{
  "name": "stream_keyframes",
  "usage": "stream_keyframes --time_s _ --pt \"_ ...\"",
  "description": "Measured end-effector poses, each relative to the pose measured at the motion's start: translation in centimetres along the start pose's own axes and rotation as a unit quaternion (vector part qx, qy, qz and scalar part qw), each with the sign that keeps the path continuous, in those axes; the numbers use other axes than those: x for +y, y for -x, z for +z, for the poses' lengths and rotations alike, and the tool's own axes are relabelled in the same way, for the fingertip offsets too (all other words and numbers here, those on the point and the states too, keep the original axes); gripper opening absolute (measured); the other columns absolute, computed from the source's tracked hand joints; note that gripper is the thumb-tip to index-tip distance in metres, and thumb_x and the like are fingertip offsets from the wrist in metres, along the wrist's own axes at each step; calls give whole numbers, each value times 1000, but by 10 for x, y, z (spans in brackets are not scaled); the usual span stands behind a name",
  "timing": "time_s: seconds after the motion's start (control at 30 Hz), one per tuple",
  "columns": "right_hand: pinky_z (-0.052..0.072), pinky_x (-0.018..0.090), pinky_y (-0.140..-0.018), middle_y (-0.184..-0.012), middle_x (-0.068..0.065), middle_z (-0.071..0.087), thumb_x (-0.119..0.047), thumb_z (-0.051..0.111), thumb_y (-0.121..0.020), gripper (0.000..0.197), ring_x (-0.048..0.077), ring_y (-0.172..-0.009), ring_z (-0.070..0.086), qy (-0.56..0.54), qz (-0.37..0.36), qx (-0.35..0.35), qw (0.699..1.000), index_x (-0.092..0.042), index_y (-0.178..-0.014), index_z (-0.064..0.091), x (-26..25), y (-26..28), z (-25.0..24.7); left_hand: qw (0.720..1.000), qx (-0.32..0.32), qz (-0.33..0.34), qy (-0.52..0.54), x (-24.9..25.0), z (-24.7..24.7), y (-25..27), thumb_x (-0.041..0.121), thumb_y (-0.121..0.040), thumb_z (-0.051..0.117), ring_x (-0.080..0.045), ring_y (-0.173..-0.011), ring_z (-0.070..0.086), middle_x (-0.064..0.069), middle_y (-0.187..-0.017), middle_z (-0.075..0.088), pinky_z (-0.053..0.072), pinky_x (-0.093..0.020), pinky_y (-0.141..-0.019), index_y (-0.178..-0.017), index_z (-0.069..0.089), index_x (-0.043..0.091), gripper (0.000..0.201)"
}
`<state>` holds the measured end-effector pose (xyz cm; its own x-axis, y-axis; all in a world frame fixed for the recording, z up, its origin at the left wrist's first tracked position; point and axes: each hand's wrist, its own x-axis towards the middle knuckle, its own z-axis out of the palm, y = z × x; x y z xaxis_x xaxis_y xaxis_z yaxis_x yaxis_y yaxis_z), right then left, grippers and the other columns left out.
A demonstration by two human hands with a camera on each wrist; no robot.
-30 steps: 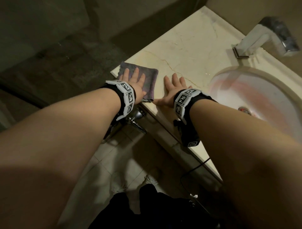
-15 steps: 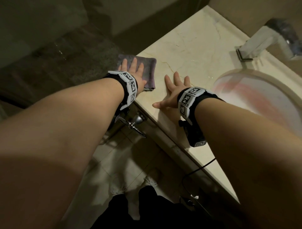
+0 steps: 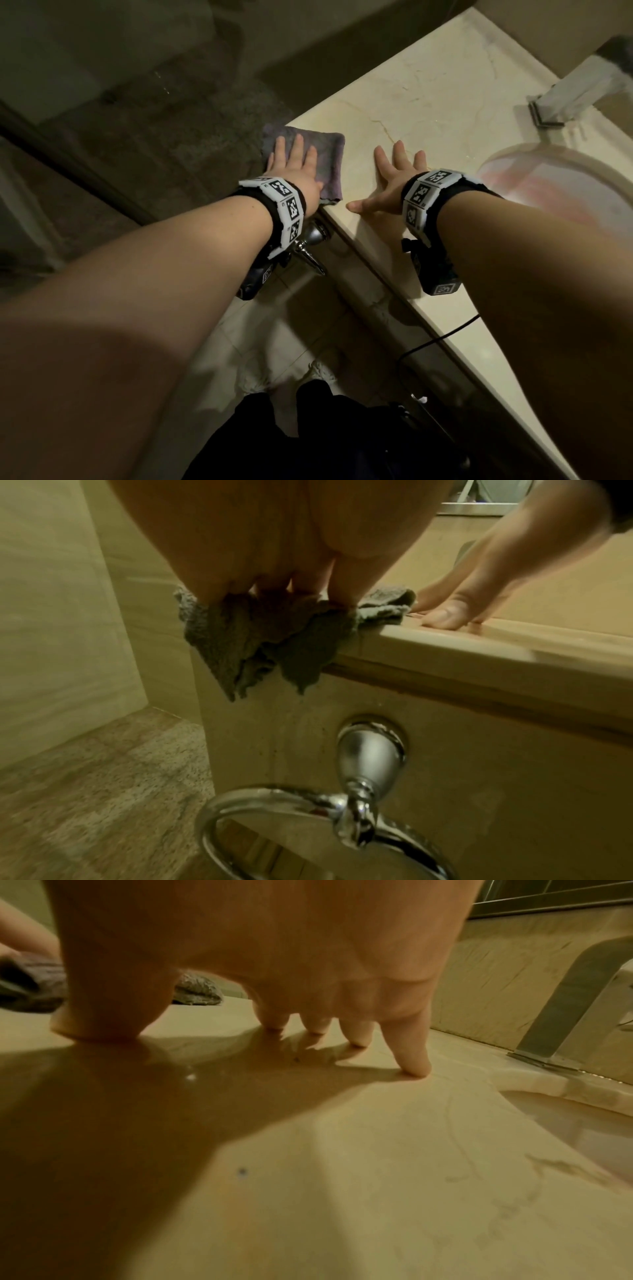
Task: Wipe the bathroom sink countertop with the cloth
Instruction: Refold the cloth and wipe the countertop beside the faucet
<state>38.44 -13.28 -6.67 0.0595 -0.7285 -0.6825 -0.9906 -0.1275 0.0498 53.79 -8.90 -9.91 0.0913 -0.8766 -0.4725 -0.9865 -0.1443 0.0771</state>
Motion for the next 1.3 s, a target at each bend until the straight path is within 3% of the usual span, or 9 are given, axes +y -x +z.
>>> stream_keyframes --time_s 0.27,0.47,0.6,0.97,1.3 --pt "3 58 -119 -159 -3 -26 -77 57 -67 117 35 -146 -22 -8 2 -2 1000 -37 -149 -17 -1 -1 1 998 -8 39 -42 4 -19 -19 35 -101 28 -34 -147 -13 -9 -160 -16 0 -44 -122 -153 -4 15 63" --pt "6 65 -115 -158 -7 -27 -80 56 -63 120 32 -145 -25 -20 -8 -2 1000 -38 -148 -18 4 -5 5 994 -18 87 -69 23 -30 -43 37 -101 28 -35 -148 -12 -8 -161 -16 1 -45 -122 -153 -4 17 64" --pt "5 69 -112 -157 -8 -29 -80 56 -64 120 30 -145 -26 -28 -14 -1 1000 -35 -149 -17 7 -3 6 994 -15 80 -75 31 -34 -54 38 -101 26 -35 -148 -11 -6 -161 -15 3 -47 -122 -153 -4 18 63" --pt "4 61 -118 -158 -6 -26 -79 56 -66 120 30 -146 -23 -27 -8 8 1000 -34 -149 -17 6 -2 6 997 -9 35 -63 2 -19 -29 39 -101 26 -34 -148 -10 -6 -161 -14 3 -46 -121 -153 -4 17 64" --pt "5 62 -117 -158 -6 -26 -79 55 -66 119 31 -146 -24 -32 -13 12 999 -34 -149 -17 5 -2 8 998 -14 3 -57 -4 -14 -13 35 -102 27 -34 -147 -14 -8 -160 -17 0 -44 -120 -153 -6 14 64"
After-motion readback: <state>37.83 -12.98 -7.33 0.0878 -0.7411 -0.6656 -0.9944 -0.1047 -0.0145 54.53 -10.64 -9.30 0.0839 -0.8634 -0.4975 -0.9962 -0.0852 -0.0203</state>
